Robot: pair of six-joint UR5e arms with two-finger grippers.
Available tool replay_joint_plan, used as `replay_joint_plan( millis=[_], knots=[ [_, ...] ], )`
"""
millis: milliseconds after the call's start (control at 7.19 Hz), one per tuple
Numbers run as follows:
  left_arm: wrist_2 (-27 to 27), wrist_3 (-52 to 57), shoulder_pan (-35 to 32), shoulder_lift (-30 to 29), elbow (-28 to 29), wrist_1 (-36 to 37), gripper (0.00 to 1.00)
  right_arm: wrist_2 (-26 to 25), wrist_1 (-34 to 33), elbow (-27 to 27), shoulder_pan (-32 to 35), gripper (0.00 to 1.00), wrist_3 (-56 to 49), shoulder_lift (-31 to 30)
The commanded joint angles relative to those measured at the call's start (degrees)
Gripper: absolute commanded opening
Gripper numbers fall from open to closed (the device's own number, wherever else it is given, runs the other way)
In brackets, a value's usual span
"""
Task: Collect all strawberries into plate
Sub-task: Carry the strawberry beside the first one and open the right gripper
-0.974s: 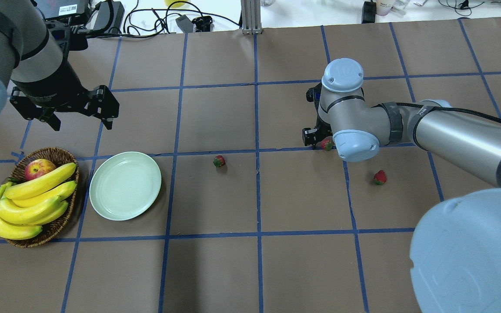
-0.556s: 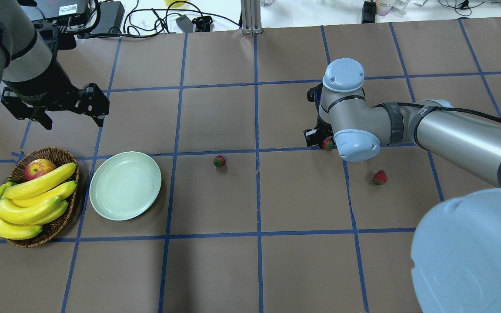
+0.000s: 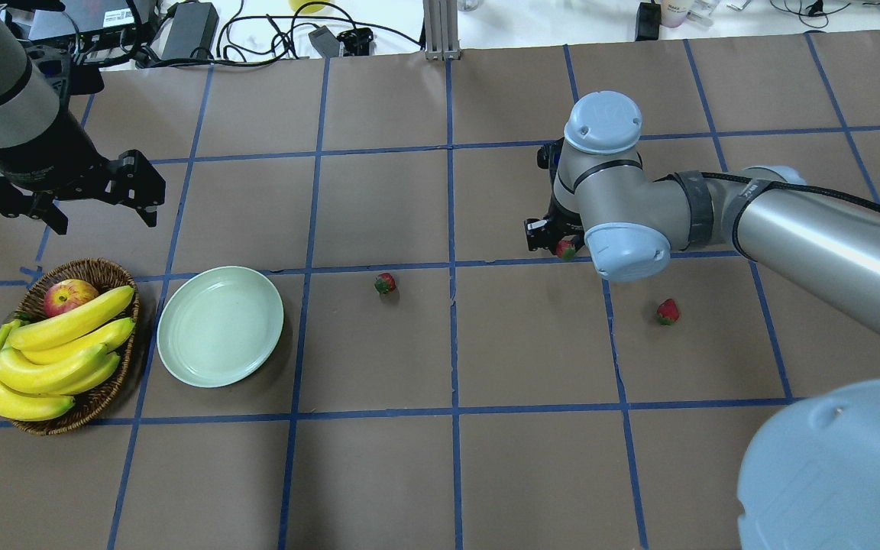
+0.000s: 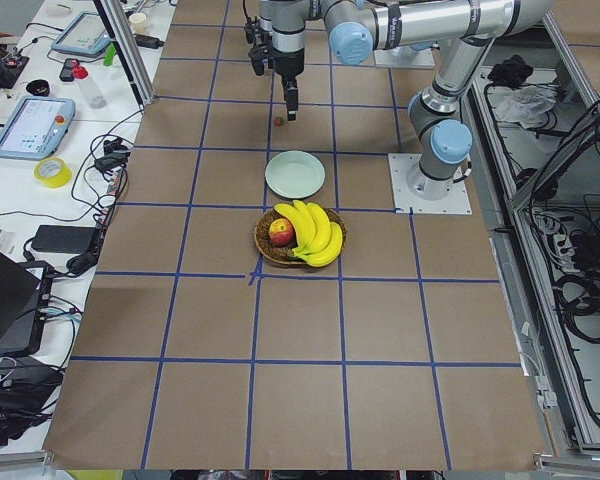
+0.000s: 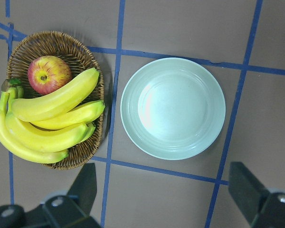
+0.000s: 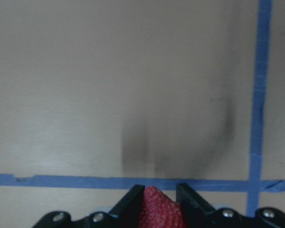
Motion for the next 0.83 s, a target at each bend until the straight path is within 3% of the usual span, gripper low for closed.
replay_joint_plan(
  millis=[0, 417, 556, 695],
  knots=[
    [0.18, -0.69, -0.04, 0.54, 0.10, -0.44, 1.00, 4.36, -0.52, -0.22, 8.51, 0.09, 13.36, -0.45],
    [0.80, -0.70, -0.04, 0.90, 0.54, -0.53, 1.00, 8.21, -7.09, -0.22, 17.15, 0.12, 29.02, 1.56],
    [1.24, -0.70, 0.05, 0.90, 0.63, -0.62, 1.00, 13.18, -8.51, -0.22, 18.30, 0.13, 30.19, 2.79],
    [2.37, -0.70, -0.04, 1.24, 0.63, -0.97, 1.00, 12.89, -8.61, 0.04, 18.48, 0.16, 29.85, 3.24]
  ],
)
